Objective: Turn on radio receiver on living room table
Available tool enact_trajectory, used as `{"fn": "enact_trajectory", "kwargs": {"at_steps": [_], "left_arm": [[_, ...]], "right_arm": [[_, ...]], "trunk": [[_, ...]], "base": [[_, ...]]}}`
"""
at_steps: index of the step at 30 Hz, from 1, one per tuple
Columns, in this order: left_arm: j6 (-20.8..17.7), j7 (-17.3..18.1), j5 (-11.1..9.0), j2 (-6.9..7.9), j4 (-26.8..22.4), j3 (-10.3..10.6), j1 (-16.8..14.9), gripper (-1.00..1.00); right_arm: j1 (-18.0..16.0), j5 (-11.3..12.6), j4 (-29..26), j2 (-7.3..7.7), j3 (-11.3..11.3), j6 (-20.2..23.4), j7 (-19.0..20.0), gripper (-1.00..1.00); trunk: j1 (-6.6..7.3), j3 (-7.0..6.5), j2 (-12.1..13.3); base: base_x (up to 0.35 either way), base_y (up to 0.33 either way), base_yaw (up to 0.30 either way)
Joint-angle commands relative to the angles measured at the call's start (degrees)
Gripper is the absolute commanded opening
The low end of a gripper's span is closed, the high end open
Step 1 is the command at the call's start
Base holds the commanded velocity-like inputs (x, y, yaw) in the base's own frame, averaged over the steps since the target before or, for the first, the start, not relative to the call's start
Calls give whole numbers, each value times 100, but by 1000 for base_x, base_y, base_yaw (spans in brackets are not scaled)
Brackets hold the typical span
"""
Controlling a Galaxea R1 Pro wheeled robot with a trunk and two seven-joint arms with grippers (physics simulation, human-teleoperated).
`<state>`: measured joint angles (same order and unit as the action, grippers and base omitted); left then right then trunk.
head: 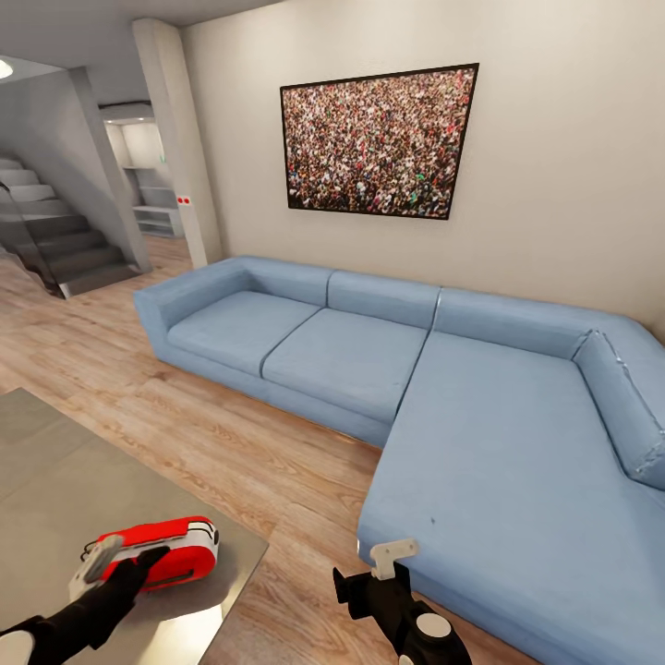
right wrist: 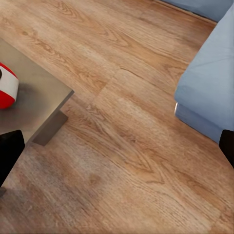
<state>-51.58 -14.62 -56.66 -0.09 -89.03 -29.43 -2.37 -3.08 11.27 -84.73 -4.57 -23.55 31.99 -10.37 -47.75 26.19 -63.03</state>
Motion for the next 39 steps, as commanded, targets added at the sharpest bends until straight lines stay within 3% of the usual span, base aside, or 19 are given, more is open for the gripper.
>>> {"fn": "enact_trajectory", "kwargs": {"at_steps": [1,5,8,11,14,17,21,23,29,36,39], "left_arm": [[-1,-2,-34,0,0,-13,0,100],[8,-49,-69,-12,0,-31,0,100],[37,-438,-72,-23,0,-24,0,100],[92,-1713,-80,4,0,23,-8,100],[112,-2272,-65,26,0,70,-22,100],[173,-2479,-59,22,-3,251,-25,100],[522,-2765,-56,0,-7,839,-36,100],[647,-2906,-56,0,-8,1017,-79,100],[715,-3068,-56,-13,-2,1131,-158,100],[673,-3201,-50,75,-8,1151,-166,100],[654,-3405,-48,375,-9,1199,-167,100]], "right_arm": [[0,2,0,0,0,0,0,100],[0,4,0,0,0,0,0,100],[0,6,0,0,0,0,0,100],[0,6,2,0,0,0,0,100],[0,12,7,-1,0,0,0,100],[0,14,10,-6,0,0,-3,100],[0,15,16,-8,-4,0,-8,100],[0,15,17,-9,-5,0,-8,100],[0,15,18,-9,0,0,-17,100],[0,15,18,-9,-1,0,-18,100],[0,15,18,-9,-7,0,-18,100]], "trunk": [[0,0,0],[0,0,0],[0,0,0],[0,0,0],[0,0,0],[0,0,0],[0,0,0],[0,0,0],[0,0,0],[0,0,0],[0,0,0]], "base": [[0,0,0],[0,0,0],[0,0,0],[0,0,0],[0,0,0],[0,0,0],[0,0,0],[0,0,0],[0,0,0],[0,0,0],[0,0,0]]}}
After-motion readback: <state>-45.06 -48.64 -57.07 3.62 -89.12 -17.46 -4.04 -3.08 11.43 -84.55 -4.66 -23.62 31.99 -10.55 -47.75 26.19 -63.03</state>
